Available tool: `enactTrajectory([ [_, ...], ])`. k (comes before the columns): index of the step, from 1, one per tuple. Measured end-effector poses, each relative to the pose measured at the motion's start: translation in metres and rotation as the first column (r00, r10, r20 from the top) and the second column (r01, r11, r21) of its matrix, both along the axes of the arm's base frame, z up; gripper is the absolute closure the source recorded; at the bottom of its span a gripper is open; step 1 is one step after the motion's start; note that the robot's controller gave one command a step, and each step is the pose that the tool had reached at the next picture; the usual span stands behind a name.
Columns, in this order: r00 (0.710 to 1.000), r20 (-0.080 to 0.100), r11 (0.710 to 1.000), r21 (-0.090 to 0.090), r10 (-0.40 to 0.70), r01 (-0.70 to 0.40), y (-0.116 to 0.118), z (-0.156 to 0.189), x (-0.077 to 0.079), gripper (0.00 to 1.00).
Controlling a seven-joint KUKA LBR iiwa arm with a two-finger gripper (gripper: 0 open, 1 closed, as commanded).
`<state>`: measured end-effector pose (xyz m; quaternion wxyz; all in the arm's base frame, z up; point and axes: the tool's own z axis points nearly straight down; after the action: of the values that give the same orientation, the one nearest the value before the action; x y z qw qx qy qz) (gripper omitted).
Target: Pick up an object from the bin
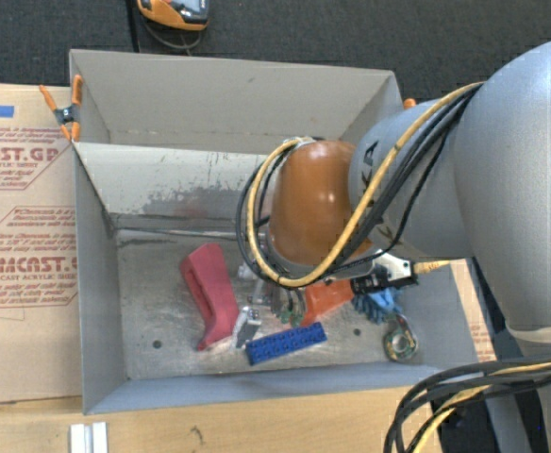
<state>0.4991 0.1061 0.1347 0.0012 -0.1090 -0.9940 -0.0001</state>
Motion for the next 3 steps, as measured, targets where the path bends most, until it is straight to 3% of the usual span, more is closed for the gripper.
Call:
enactTrajectory([
  [1,0.993,0.002,0.993,0.0,0.114,-0.114,-0.017,-0.003,-0.004,0.0],
  [2,0.909,0.002,0.909,-0.001,0.417,-0.417,-0.025,-0.016,-0.005,0.0],
  [3,0.862,0.001,0.862,0.0,0.507,-0.507,-0.045,-0.013,-0.009,0.0],
])
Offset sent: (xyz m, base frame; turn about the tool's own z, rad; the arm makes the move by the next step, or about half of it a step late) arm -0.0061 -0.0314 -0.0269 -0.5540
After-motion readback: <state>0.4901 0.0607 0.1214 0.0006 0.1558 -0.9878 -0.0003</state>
